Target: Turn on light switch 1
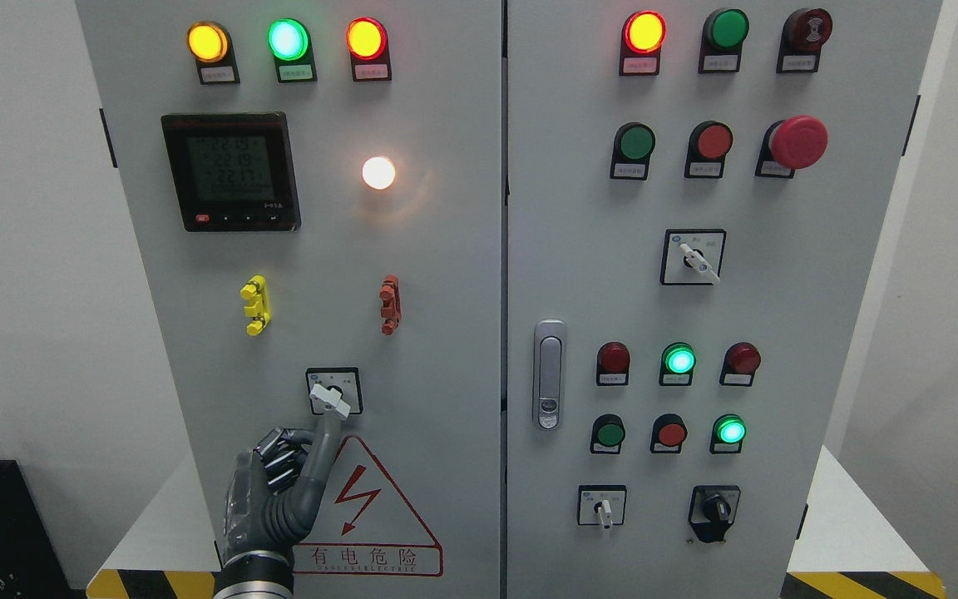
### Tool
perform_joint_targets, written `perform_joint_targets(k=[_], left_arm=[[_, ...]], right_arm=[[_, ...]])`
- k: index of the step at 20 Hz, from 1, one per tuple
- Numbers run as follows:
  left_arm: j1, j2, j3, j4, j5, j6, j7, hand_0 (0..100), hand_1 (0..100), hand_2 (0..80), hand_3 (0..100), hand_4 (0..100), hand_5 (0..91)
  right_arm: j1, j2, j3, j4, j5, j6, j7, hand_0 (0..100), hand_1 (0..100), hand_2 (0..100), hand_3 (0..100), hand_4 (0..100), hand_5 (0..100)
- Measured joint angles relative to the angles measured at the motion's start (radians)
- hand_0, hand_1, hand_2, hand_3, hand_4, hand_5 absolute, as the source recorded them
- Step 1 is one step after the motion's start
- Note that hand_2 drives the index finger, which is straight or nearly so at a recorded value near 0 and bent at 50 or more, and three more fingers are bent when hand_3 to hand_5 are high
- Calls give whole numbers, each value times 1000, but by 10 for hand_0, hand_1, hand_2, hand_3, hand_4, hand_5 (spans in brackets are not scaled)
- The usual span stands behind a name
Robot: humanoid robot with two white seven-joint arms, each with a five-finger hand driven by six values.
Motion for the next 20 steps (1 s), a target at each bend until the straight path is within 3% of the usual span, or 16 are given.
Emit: perform_joint_targets(k=[5,9,13,17,20], left_arm=[[134,5,17,-9,0,-216,-49,98,393,623,1000,992,890],[280,7,45,5,0,-392,-103,107,301,600,1000,1000,885],[430,19,90,71,4,-624,-159,126,235,570,1000,1000,874],[549,39,124,207,39,-861,-175,139,194,537,975,1000,856],[603,54,144,352,55,-970,-186,148,181,500,933,1000,784]], right_arm=[[0,0,0,0,0,0,0,0,0,0,0,0,0],[0,0,0,0,0,0,0,0,0,0,0,0,0],[0,0,0,0,0,0,0,0,0,0,0,0,0],[0,0,0,0,0,0,0,0,0,0,0,0,0],[0,0,0,0,0,0,0,0,0,0,0,0,0]])
